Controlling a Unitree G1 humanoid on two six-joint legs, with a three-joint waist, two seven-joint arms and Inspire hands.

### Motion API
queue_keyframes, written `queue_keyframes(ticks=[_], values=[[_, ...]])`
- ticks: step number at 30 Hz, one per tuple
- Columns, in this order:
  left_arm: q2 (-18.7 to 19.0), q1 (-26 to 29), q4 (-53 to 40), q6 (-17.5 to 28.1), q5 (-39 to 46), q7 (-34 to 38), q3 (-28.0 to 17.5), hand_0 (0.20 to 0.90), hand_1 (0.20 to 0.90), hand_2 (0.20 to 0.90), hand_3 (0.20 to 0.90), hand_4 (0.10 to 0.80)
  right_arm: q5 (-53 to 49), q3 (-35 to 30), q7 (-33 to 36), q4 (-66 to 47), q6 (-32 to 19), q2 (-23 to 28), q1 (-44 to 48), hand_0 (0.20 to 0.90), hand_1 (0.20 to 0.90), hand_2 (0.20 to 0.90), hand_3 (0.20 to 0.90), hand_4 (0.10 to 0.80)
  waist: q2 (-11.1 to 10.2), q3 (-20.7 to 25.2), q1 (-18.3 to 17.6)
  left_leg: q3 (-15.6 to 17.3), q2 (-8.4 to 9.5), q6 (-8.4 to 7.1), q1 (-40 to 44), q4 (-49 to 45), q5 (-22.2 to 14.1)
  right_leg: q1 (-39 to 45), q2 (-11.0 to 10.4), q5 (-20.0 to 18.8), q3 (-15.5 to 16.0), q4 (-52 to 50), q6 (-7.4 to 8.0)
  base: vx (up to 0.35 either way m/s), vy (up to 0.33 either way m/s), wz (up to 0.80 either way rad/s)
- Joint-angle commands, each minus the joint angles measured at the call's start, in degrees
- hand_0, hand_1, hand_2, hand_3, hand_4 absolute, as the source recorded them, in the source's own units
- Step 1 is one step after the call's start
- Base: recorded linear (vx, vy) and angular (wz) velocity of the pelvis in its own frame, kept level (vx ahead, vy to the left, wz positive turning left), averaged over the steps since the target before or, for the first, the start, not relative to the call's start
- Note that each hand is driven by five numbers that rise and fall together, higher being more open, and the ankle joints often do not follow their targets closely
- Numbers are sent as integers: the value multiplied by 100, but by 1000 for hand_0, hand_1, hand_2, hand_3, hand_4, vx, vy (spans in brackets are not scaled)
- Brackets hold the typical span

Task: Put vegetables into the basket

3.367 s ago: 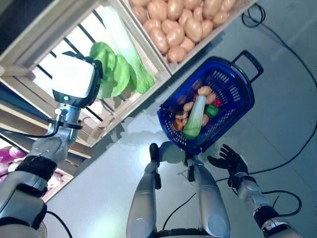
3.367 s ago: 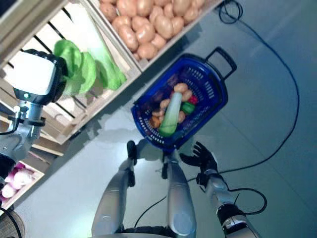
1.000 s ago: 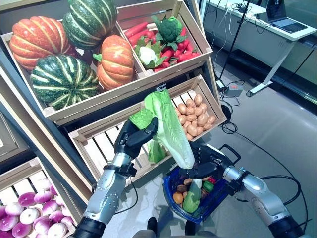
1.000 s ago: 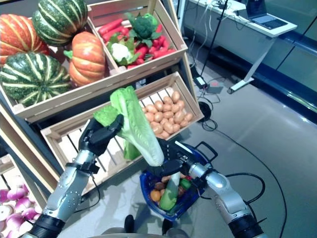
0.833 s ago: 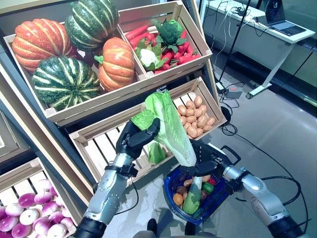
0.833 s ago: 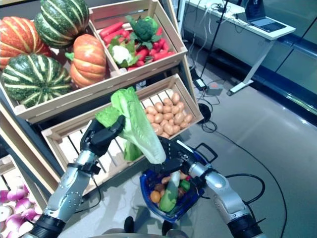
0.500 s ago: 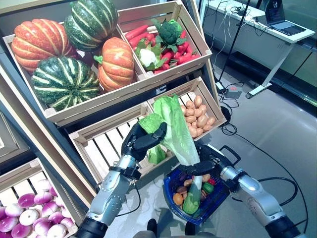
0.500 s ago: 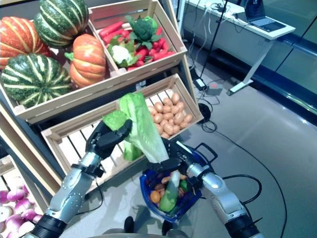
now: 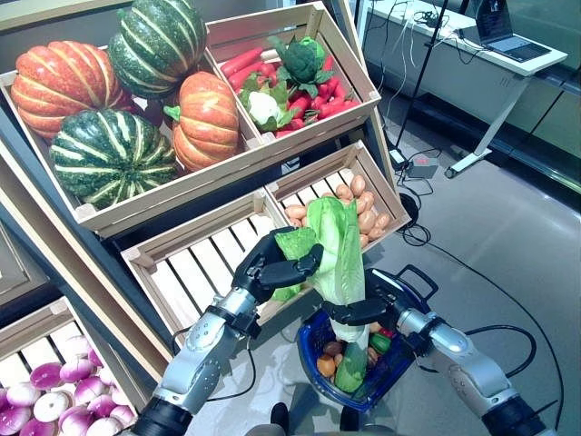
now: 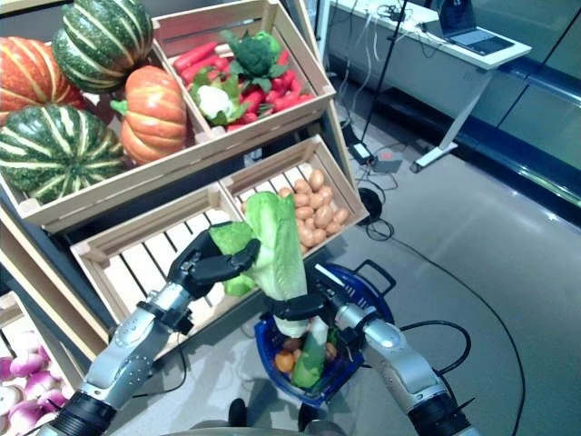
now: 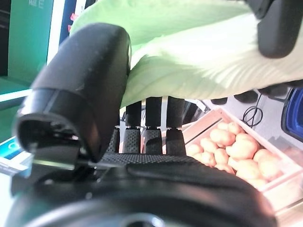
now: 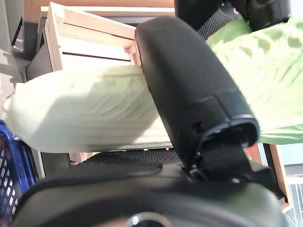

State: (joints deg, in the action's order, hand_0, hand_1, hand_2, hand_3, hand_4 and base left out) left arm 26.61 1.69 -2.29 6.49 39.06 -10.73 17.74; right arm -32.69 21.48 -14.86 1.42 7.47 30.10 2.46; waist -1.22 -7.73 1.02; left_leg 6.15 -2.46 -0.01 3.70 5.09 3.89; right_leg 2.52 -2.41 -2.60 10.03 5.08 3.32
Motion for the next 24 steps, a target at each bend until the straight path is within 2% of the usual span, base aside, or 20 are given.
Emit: queue_keyframes(ticks=[1, 7, 8, 9, 24], values=[[125, 537, -418, 403, 164, -233, 68, 300, 300, 300, 300, 400, -734, -214, 125, -492, -478, -100, 498, 300, 300, 300, 300, 400, -147, 504, 26, -107, -50, -144, 56, -9, -378, 201, -378, -30, 112, -8, 287, 0, 0, 0], [82, 432, -456, 375, 357, -111, -69, 300, 300, 300, 300, 400, -693, -290, 186, -526, -465, -104, 393, 300, 300, 300, 300, 400, -133, 489, 28, -138, -36, -135, 29, -9, -374, 176, -378, -37, 91, -8, 279, 0, 0, 0], [65, 415, -433, 374, 457, -17, -100, 662, 662, 662, 662, 642, -691, -310, 211, -500, -483, -103, 374, 300, 300, 300, 300, 400, -137, 487, 31, -137, -35, -137, 30, -9, -376, 175, -380, -39, 95, -8, 280, 0, 0, 0], [38, 406, -424, 361, 458, -22, -135, 900, 900, 900, 900, 800, -705, -336, 224, -477, -483, -111, 366, 300, 300, 300, 300, 400, -139, 487, 35, -135, -36, -137, 31, -9, -377, 173, -381, -40, 98, -8, 279, 0, 0, 0], [-76, 238, -406, 308, 479, 2, -283, 900, 900, 900, 900, 800, -666, -715, 466, -379, -597, -175, 105, 300, 300, 300, 300, 400, -157, 444, 23, -171, -46, -137, -28, -9, -359, 128, -380, -67, 108, -8, 283, 0, 0, 0]])
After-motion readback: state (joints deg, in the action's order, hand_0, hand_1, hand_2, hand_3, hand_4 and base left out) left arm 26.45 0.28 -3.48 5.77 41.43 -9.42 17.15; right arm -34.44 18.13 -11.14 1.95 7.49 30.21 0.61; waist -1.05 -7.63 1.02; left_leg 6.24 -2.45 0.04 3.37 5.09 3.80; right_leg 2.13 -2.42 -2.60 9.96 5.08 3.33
